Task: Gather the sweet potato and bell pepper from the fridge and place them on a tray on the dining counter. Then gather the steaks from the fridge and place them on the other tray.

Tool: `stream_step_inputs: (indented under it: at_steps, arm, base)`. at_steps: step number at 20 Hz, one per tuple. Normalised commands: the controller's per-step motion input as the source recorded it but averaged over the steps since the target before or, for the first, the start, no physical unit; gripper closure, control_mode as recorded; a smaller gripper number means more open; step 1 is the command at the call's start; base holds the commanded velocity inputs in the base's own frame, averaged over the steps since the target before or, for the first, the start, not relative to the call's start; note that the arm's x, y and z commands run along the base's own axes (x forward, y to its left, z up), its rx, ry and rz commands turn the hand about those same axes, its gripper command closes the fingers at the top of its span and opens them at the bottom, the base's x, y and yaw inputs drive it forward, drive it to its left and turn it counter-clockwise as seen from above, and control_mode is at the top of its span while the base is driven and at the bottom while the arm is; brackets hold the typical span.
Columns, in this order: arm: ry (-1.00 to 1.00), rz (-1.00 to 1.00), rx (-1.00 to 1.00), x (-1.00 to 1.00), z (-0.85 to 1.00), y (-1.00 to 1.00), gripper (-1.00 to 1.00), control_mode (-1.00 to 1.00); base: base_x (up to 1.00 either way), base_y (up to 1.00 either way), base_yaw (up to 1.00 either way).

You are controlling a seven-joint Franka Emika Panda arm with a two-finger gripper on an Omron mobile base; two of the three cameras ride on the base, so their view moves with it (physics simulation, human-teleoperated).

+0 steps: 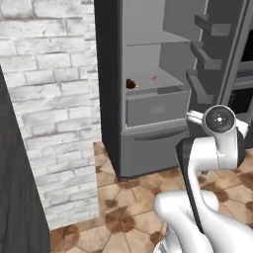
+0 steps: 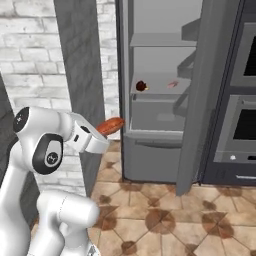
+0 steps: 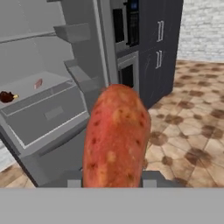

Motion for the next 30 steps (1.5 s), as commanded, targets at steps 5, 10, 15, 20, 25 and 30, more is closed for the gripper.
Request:
stream_step_inputs:
  at_steps: [5,10,15,20,25,30]
  arm:
    - [0.00,0.00,0.00,0.00,0.00,0.00,1.00,1.00]
    - [0.00,0.00,0.00,0.00,0.00,0.00,1.00,1.00]
    - [0.00,0.00,0.00,0.00,0.00,0.00,1.00,1.00]
    - [0.00,0.00,0.00,0.00,0.00,0.00,1.00,1.00]
    - [0.00,0.00,0.00,0.00,0.00,0.00,1.00,1.00]
    - [0.00,0.00,0.00,0.00,0.00,0.00,1.00,1.00]
  base:
    - [-0.64,0.20,-0.09]
    - [-0.60,0.16,-0.11]
    - [-0.61,0.04,-0.15]
    - [-0.55,0.00,-0.19]
    - [-0.54,0.00,-0.20]
    - [-0.52,0.00,-0.21]
